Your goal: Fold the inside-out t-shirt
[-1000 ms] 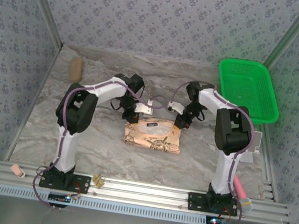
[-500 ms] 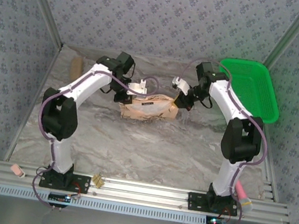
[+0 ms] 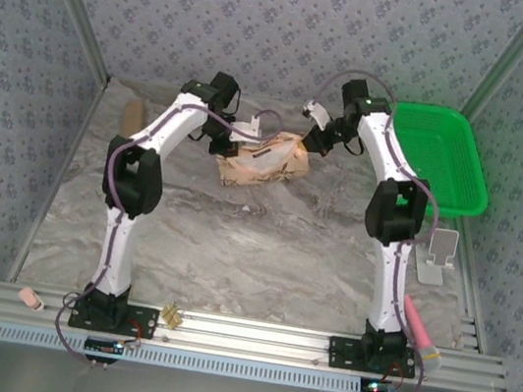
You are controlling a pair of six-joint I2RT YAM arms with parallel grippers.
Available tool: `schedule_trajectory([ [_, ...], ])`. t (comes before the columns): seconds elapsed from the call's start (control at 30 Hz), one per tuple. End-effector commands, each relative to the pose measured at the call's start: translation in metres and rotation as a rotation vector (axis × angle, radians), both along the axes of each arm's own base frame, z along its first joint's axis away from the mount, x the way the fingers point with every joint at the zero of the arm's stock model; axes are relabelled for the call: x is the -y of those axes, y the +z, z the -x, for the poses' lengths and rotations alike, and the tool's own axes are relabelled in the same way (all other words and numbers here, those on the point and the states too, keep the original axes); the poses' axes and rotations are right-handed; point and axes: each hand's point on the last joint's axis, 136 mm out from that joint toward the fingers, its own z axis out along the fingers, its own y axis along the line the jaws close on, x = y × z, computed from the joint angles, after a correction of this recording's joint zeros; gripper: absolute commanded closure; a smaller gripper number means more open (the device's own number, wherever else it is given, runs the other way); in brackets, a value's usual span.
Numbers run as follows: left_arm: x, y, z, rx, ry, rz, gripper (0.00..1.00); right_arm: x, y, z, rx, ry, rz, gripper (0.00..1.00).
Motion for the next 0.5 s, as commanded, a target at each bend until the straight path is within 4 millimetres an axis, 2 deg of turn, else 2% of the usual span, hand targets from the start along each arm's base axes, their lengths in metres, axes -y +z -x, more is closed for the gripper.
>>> schedule_trajectory([
  [0.0,0.005,-0.009,-0.019,-0.024,-0.006,0.042,1.00,0.008,-0.016,-0.024,-0.071,-0.101,-0.026,1.00],
  [0.1,0.010,-0.020,-0.052,0.018,0.039,0.077,0.99,0.009,-0.033,-0.054,-0.034,-0.175,-0.031,1.00],
  [0.2,0.008,-0.022,-0.090,0.091,0.126,0.125,0.96,0.007,-0.045,-0.077,0.031,-0.203,-0.041,1.00],
  [0.27,0.001,-0.021,-0.113,0.144,0.203,0.146,0.86,0.009,-0.052,-0.093,0.079,-0.238,-0.030,1.00],
  [0.3,-0.002,-0.021,-0.123,0.175,0.238,0.145,0.74,0.012,-0.057,-0.102,0.099,-0.276,-0.011,0.95],
  [0.33,-0.008,-0.020,-0.137,0.222,0.297,0.137,0.54,0.017,-0.061,-0.114,0.123,-0.340,0.012,0.79],
  [0.37,-0.014,-0.019,-0.148,0.262,0.351,0.124,0.47,0.027,-0.064,-0.130,0.164,-0.437,0.060,0.64],
  [0.43,-0.024,-0.007,-0.164,0.331,0.450,0.108,0.43,0.043,-0.060,-0.153,0.215,-0.603,0.091,0.52],
  [0.47,-0.031,0.007,-0.174,0.386,0.526,0.110,0.02,0.054,-0.055,-0.162,0.231,-0.691,0.099,0.50],
])
